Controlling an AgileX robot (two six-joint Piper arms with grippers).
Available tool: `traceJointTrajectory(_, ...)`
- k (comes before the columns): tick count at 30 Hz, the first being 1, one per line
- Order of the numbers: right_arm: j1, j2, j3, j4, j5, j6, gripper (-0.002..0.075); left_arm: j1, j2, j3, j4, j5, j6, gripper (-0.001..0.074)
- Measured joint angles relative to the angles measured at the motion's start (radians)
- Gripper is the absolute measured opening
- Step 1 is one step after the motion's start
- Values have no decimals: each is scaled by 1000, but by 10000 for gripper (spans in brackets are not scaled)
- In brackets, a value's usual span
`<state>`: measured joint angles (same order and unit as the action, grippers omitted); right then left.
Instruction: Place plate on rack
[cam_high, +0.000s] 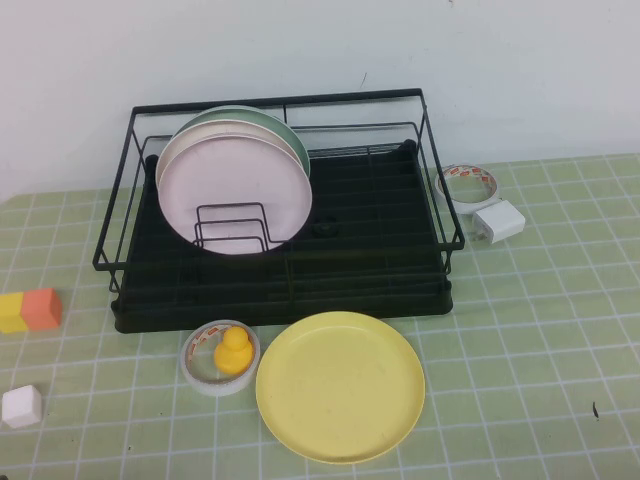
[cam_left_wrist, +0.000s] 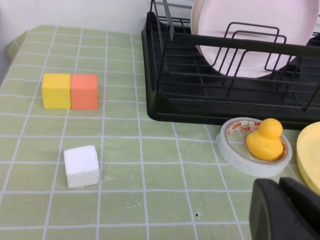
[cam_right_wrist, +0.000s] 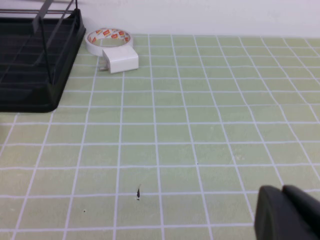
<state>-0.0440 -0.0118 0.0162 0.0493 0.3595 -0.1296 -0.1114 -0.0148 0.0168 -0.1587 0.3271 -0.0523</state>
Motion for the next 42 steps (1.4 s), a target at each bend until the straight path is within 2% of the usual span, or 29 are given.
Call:
traceJointTrajectory(33,0,0,0,0,0,0,-2,0,0,0,0,-3,3,-1)
traceJointTrajectory(38,0,0,10,0,-64,0,-2,0,0,4,-2,-122,3,-1)
traceJointTrajectory(42,0,0,12,0,-250,0,-2,0,0,4,-4,-392,3,-1)
